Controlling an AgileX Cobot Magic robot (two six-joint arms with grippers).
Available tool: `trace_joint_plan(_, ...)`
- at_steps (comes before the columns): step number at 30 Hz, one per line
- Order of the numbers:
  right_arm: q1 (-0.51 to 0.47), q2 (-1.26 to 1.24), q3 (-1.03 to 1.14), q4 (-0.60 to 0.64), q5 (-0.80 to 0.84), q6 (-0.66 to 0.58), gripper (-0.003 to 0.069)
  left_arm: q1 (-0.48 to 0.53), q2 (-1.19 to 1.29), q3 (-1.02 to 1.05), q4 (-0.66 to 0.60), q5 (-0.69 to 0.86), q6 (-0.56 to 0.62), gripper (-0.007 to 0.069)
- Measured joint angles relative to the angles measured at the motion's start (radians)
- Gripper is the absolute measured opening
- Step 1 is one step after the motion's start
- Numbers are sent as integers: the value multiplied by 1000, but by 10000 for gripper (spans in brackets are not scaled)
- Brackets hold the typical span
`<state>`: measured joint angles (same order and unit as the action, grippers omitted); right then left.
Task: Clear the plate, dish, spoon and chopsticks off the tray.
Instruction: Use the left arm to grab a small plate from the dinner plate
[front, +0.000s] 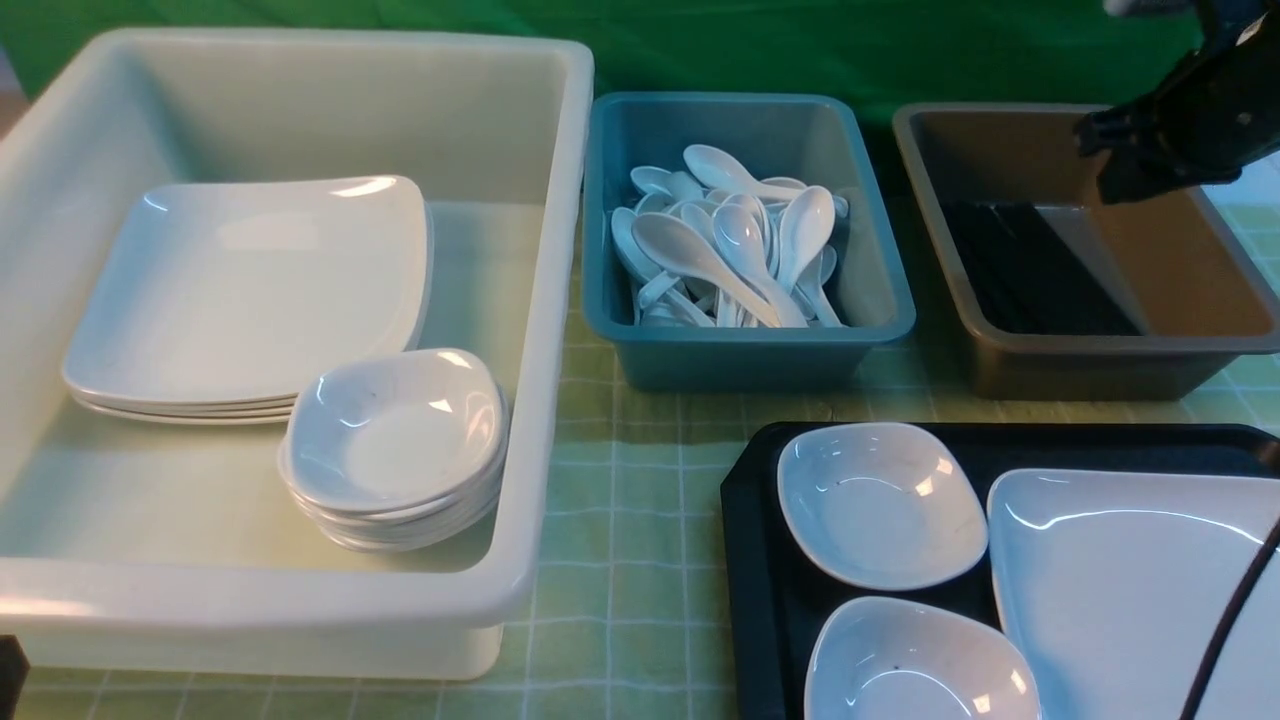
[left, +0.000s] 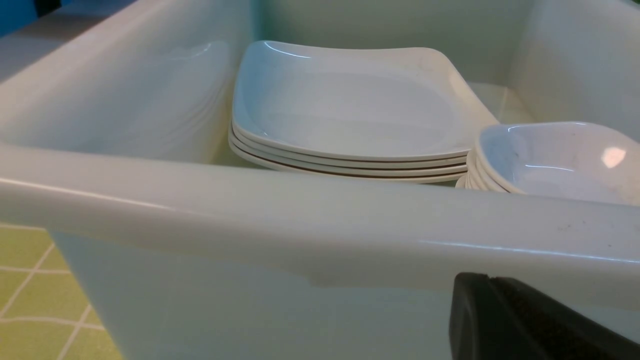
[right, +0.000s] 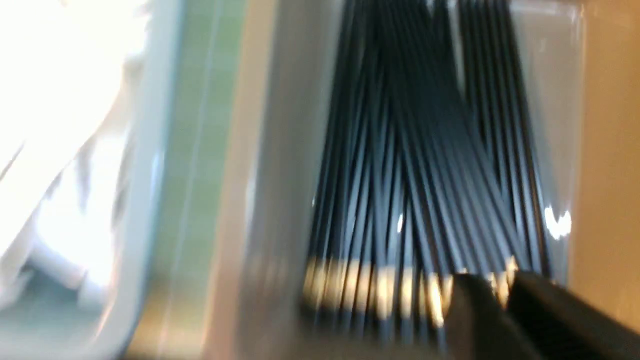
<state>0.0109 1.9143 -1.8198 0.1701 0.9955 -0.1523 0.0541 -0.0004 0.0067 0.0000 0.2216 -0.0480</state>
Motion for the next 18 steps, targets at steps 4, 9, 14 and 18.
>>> trace_joint_plan(4, 0, -112, 12, 0, 177, -8, 5, 0, 0, 0, 0, 0, 0, -1)
trace_joint_plan(9, 0, -309, 151, 2, 208, 0, 0, 0, 0, 0, 0, 0, 0, -1)
trace_joint_plan(14, 0, -539, 371, 2, 214, -2, 8, 0, 0, 0, 0, 0, 0, -1)
trace_joint_plan(18, 0, -748, 597, 3, 217, -32, 10, 0, 0, 0, 0, 0, 0, -1)
